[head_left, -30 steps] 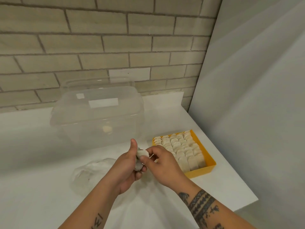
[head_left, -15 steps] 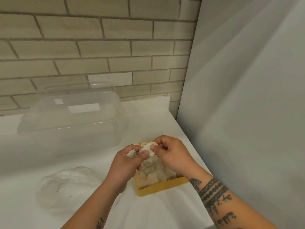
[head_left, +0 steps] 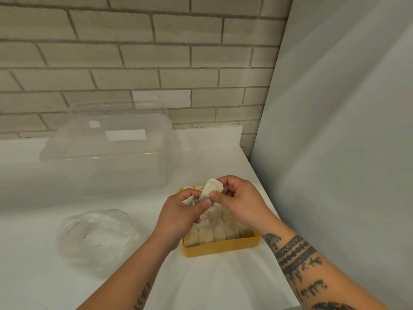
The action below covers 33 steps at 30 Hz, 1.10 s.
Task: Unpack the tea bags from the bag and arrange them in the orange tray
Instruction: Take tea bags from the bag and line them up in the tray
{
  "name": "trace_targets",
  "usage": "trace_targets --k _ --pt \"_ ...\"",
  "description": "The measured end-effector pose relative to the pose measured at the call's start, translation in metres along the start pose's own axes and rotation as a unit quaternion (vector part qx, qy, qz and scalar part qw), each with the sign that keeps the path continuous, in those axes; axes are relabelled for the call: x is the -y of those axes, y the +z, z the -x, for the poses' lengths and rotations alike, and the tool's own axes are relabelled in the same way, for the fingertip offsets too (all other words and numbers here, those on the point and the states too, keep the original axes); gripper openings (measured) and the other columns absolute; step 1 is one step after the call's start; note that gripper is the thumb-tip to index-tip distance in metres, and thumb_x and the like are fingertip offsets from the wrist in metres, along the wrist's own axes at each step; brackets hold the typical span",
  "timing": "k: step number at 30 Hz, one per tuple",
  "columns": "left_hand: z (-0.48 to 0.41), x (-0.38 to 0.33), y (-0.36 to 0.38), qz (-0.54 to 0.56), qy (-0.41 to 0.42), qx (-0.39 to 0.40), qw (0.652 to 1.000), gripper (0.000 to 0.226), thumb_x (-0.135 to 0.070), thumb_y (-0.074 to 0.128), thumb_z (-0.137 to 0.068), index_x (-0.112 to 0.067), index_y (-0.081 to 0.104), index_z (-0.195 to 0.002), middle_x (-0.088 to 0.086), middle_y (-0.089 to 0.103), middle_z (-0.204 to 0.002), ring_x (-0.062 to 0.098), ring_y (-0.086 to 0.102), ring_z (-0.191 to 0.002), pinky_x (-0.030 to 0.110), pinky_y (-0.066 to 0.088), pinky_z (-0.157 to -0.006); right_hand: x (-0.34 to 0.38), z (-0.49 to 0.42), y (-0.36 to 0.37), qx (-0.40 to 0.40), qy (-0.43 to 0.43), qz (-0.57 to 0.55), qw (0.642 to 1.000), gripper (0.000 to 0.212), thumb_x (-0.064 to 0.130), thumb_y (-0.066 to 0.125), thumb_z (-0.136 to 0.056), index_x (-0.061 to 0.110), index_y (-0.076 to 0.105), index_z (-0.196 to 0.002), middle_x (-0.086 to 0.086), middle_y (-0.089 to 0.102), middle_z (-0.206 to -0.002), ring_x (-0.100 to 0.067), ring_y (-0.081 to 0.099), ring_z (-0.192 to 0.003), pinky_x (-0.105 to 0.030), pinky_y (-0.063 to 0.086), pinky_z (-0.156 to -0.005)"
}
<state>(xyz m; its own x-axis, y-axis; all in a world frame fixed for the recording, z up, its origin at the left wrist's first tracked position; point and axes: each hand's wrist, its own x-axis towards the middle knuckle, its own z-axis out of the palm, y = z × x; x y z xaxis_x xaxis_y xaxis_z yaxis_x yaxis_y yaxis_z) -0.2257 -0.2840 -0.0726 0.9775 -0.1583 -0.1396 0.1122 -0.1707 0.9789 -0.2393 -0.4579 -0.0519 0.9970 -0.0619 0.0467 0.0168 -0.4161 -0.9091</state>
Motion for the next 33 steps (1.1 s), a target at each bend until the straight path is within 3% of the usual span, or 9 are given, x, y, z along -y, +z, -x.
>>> trace_targets --k 3,8,11,15,22,26,28,30,33 --pt "-0.002 0.012 0.0 -0.041 -0.012 -0.012 0.999 0.009 -0.033 0.084 -0.081 -0.028 0.076 -0.083 -0.011 0.069 -0.076 0.009 0.057 -0.055 0.026 0.051 -0.06 -0.012 -0.005 -0.004 0.023 0.025 0.078 0.996 0.008 0.026 0.075 -0.087 0.026 0.071 -0.094 0.006 0.073 -0.08 -0.009 0.066 -0.072 -0.029 0.055 -0.072" --pt "-0.005 0.042 -0.016 -0.198 -0.024 -0.102 0.974 0.012 -0.04 0.078 -0.085 -0.035 0.071 -0.094 -0.007 0.072 -0.1 0.011 0.064 -0.092 0.026 0.045 -0.075 -0.037 -0.006 -0.011 0.105 0.092 0.213 0.967 0.009 0.027 0.074 -0.083 0.025 0.066 -0.088 0.008 0.069 -0.082 -0.009 0.065 -0.075 -0.026 0.052 -0.068" --pt "-0.005 0.057 -0.02 -0.243 -0.03 -0.104 0.964 0.028 -0.04 0.078 -0.085 -0.027 0.07 -0.108 -0.002 0.071 -0.108 0.012 0.064 -0.097 0.026 0.044 -0.079 -0.044 -0.004 -0.003 0.161 0.116 0.279 0.94 0.015 0.026 0.076 -0.081 0.03 0.062 -0.083 0.012 0.064 -0.081 -0.005 0.06 -0.072 -0.02 0.044 -0.06" --pt "-0.003 0.059 -0.018 -0.242 -0.036 -0.104 0.964 0.03 -0.034 0.076 -0.088 -0.024 0.066 -0.113 0.001 0.07 -0.111 0.01 0.061 -0.092 0.025 0.043 -0.078 -0.05 -0.005 0.01 0.195 0.143 0.325 0.914 0.019 0.023 0.08 -0.079 0.03 0.062 -0.084 0.01 0.065 -0.094 -0.008 0.062 -0.083 -0.021 0.046 -0.063" --pt "-0.005 0.06 -0.018 -0.239 -0.05 -0.103 0.964 0.027 -0.038 0.075 -0.088 -0.027 0.065 -0.111 0.001 0.072 -0.109 0.012 0.06 -0.091 0.026 0.043 -0.078 -0.055 -0.002 0.019 0.147 0.144 0.374 0.904 0.027 0.032 0.082 -0.074 0.03 0.057 -0.082 0.004 0.06 -0.1 -0.017 0.061 -0.089 -0.032 0.053 -0.075" --pt "-0.005 0.055 -0.015 -0.168 -0.054 -0.128 0.976 0.02 -0.045 0.067 -0.092 -0.031 0.066 -0.107 -0.004 0.069 -0.108 0.02 0.066 -0.104 0.032 0.05 -0.082 -0.056 0.002 0.022 0.11 0.119 0.402 0.901 0.028 0.034 0.08 -0.075 0.027 0.058 -0.09 0.003 0.059 -0.098 -0.019 0.06 -0.086 -0.031 0.051 -0.071" --pt "-0.004 0.046 -0.012 -0.073 -0.06 -0.128 0.987 0.02 -0.049 0.061 -0.095 -0.032 0.067 -0.101 -0.004 0.069 -0.098 0.023 0.069 -0.086 0.032 0.052 -0.068 -0.056 0.004 0.022 0.101 0.109 0.417 0.897 0.028 0.035 0.078 -0.077 0.025 0.058 -0.094 0.002 0.06 -0.098 -0.02 0.06 -0.086 -0.03 0.05 -0.07" --pt "-0.002 0.035 -0.007 0.016 -0.098 -0.099 0.99 0.035 -0.055 0.051 -0.099 -0.024 0.067 -0.103 0.0 0.065 -0.085 0.018 0.058 -0.058 0.027 0.041 -0.049 -0.054 0.006 0.02 0.093 0.108 0.414 0.899 0.03 0.036 0.078 -0.077 0.025 0.057 -0.094 0.003 0.06 -0.096 -0.019 0.06 -0.086 -0.029 0.048 -0.068" --pt "-0.001 0.021 0.0 0.14 -0.16 -0.035 0.976 0.063 -0.069 0.031 -0.099 -0.016 0.063 -0.111 0.004 0.057 -0.073 0.017 0.048 -0.049 0.024 0.027 -0.043 -0.043 0.005 0.013 0.079 0.112 0.35 0.927 0.03 0.039 0.081 -0.075 0.027 0.057 -0.088 0.008 0.061 -0.089 -0.014 0.061 -0.08 -0.029 0.047 -0.064"
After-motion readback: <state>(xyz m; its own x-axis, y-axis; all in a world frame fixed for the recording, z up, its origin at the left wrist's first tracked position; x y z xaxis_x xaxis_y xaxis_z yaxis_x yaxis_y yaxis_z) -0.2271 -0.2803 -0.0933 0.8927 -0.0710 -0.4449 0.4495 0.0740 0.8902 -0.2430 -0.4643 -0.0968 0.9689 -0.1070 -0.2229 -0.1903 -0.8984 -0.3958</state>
